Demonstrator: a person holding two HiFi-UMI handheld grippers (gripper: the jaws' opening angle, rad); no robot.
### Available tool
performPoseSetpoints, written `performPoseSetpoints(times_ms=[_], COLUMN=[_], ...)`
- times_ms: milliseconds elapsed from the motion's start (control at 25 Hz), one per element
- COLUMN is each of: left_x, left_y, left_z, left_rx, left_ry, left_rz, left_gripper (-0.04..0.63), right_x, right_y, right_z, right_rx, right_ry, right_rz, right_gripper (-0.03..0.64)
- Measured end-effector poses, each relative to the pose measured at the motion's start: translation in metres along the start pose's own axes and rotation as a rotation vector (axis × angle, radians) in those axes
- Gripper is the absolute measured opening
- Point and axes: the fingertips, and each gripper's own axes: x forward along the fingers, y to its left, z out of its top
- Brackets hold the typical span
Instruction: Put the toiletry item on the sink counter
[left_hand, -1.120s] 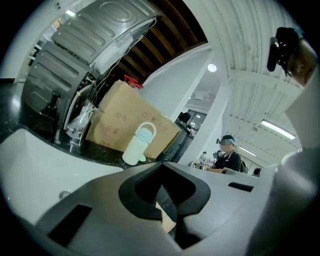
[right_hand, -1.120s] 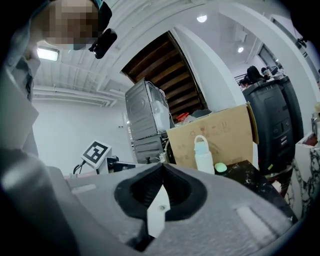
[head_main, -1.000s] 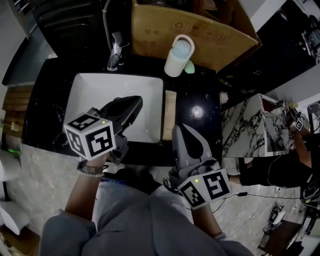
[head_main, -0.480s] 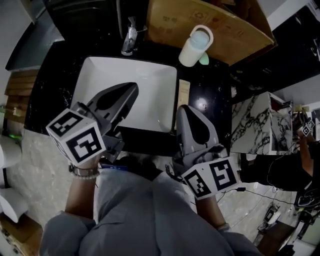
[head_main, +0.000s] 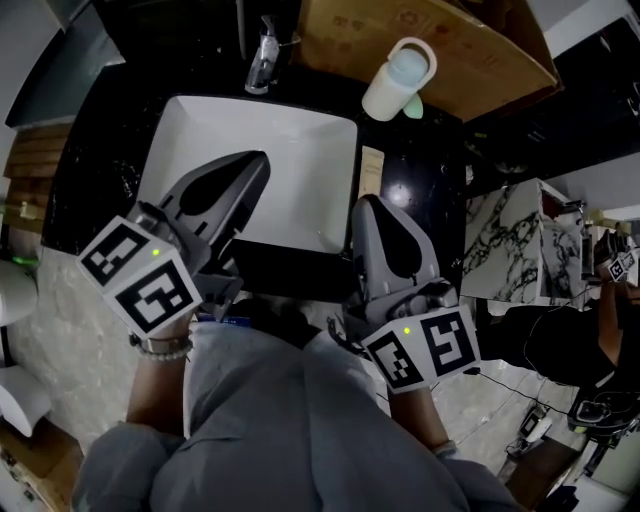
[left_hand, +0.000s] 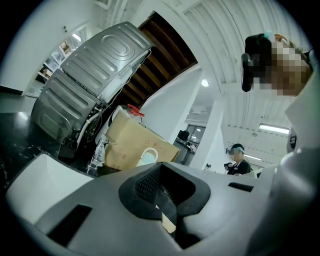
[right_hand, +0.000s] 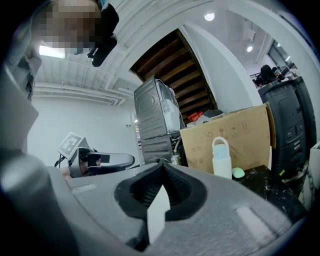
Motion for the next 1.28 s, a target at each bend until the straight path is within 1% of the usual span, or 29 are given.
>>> performPoseSetpoints(times_ms=[160,800,1280], left_x=[-0.001,0.007,0.013], left_y=[-0.001,-0.010,-0.023], left_z=[-0.001,-0.008,-0.015], left_rx=[0.036,0.033,0.053], left_ry=[0.007,0.025,0.040], left_rz=[0.018,-0.021,-0.044], left_gripper=[0.006,0.005,0.006], right_x=[0.001,0.001,-0.002], right_y=[-0.001,-0.007,-0.010], right_z=[0.001,-0.002,-0.004], right_rx=[-0.013,0.000,0.012], right_ry=[0.004,0.015,0.018], right_rz=[-0.002,-0.030,-0.033], right_gripper=[-0.002,-0.002,-0.002])
